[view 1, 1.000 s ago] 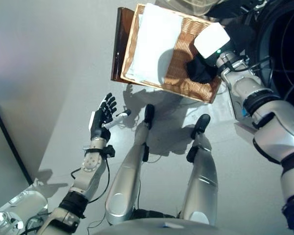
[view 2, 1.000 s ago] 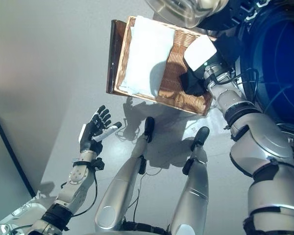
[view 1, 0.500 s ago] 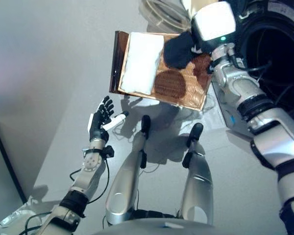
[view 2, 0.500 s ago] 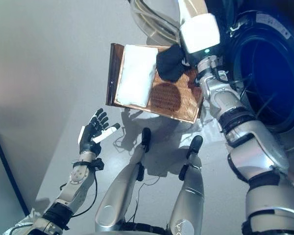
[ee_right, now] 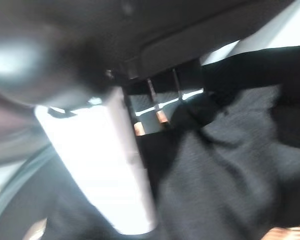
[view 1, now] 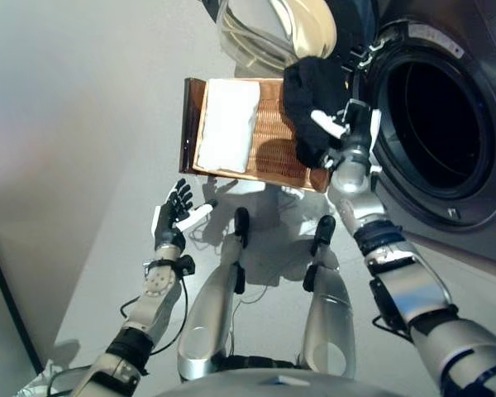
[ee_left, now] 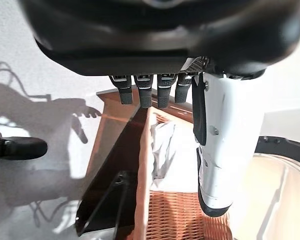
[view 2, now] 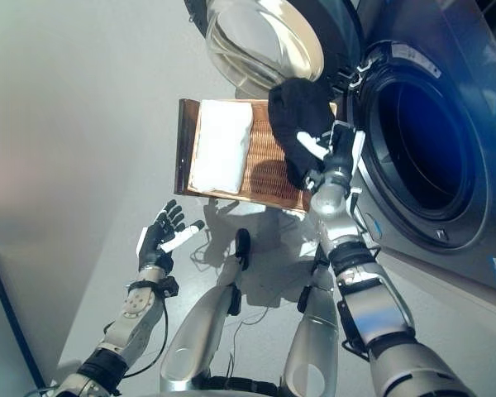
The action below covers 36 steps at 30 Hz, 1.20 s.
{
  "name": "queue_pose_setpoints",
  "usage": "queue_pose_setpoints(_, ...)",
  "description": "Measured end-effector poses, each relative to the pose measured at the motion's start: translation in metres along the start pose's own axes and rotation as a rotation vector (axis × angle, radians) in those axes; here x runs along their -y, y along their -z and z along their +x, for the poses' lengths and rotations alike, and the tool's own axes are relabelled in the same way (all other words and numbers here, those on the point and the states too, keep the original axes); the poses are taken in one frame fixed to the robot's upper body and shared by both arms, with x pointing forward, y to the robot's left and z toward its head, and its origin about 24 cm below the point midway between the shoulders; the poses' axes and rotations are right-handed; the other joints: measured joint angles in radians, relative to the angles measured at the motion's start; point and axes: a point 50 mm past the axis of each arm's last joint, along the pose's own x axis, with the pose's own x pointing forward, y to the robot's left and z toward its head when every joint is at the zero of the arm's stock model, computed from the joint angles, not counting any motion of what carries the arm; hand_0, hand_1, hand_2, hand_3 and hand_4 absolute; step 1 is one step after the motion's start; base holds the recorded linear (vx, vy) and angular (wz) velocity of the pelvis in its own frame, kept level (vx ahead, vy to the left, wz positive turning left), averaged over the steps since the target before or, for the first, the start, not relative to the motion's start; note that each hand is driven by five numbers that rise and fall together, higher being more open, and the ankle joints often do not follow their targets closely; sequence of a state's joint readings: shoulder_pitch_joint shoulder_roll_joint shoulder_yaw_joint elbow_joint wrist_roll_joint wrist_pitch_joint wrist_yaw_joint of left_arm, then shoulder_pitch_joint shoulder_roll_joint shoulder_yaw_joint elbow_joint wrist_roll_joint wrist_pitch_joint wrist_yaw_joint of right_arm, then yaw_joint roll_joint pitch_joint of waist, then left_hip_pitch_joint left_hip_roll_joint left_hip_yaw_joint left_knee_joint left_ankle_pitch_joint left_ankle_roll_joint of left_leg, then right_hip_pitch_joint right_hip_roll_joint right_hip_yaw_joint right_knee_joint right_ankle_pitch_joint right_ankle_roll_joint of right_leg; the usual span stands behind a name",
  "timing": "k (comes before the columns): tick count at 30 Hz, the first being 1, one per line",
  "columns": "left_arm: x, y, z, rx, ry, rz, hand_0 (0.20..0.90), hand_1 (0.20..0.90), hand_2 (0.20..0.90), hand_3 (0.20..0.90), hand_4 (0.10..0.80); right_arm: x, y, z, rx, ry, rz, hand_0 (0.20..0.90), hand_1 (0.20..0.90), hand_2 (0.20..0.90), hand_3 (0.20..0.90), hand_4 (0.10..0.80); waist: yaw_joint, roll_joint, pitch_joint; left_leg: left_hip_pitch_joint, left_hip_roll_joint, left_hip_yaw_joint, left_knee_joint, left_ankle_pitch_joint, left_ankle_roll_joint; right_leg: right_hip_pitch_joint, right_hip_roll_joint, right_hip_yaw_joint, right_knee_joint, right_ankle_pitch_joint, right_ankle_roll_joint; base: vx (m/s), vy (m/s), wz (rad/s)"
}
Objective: Pick up the clothes and place them into the washing machine
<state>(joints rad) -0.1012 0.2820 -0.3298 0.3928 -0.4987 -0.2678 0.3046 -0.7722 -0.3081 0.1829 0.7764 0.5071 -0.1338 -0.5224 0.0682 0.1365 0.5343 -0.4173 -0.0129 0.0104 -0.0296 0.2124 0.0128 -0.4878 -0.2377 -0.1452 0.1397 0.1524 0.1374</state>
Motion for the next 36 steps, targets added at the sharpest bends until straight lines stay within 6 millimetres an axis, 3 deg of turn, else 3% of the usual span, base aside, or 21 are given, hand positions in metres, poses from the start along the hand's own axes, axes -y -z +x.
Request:
queue_pose_setpoints(6, -0.001, 0.004, -0.002, -0.023, 0.01, -0.027, 0.9, 0.9, 0.9, 0.9, 0.8, 0.008, 0.011, -0.002, -0.106, 0.09, 0.436, 0.2, 0.2, 0.2, 0.2, 0.3, 0.001, 0.001, 0.0, 0.013, 0.0, 0.011, -0.011, 0.001, 0.0, 0.013, 0.001, 0.007, -0.025, 0.012, 0.001, 0.007, -0.003, -0.04)
queue_pose_setpoints(15, 0.001, 0.009, -0.005, -0.05, 0.025, -0.056, 0.9, 0.9, 0.9, 0.9, 0.8, 0.025, 0.021, 0.001, -0.184, 0.248, 0.859, 0.2, 0.2, 0.2, 0.2, 0.3, 0.004, 0.025, -0.004, 0.021, -0.002, 0.016, -0.015, 0.0, 0.0, 0.017, 0.001, 0.014, -0.025, 0.012, 0.001, 0.002, -0.001, -0.01)
queue_pose_setpoints(21, 0.005, 0.015, -0.008, -0.076, 0.051, -0.071, 0.9, 0.9, 0.9, 0.9, 0.8, 0.044, 0.028, 0.006, -0.189, 0.375, 0.99, 0.2, 0.2, 0.2, 0.2, 0.3, 0.001, 0.032, -0.009, 0.042, -0.004, 0.021, -0.027, 0.0, 0.0, 0.026, -0.001, 0.023, -0.027, 0.013, 0.003, 0.006, 0.002, -0.05)
queue_pose_setpoints(26, 0.007, 0.018, -0.011, -0.091, 0.061, -0.086, 0.9, 0.9, 0.9, 0.9, 0.8, 0.069, 0.023, 0.013, -0.15, 0.478, 1.055, 0.2, 0.2, 0.2, 0.2, 0.3, 0.002, 0.059, -0.026, 0.042, -0.005, 0.022, -0.033, 0.0, 0.0, 0.025, -0.002, 0.023, -0.035, 0.011, 0.008, 0.0, 0.0, 0.0)
queue_pose_setpoints(32, 0.014, 0.023, -0.015, -0.115, 0.094, -0.08, 0.9, 0.9, 0.9, 0.9, 0.8, 0.105, 0.01, 0.023, -0.094, 0.568, 1.052, 0.2, 0.2, 0.2, 0.2, 0.3, 0.004, 0.093, -0.05, 0.044, -0.012, 0.023, -0.044, 0.001, 0.001, 0.026, -0.008, 0.023, -0.043, 0.017, 0.01, 0.007, 0.002, 0.0)
queue_pose_setpoints(36, 0.015, 0.023, -0.015, -0.116, 0.112, -0.08, 0.9, 0.9, 0.9, 0.9, 0.8, 0.133, -0.014, 0.034, -0.045, 0.635, 1.043, 0.2, 0.2, 0.2, 0.2, 0.3, 0.004, 0.095, -0.051, 0.045, -0.019, 0.027, -0.046, 0.003, 0.004, 0.03, -0.014, 0.025, -0.058, 0.023, 0.018, 0.0, 0.0, 0.0)
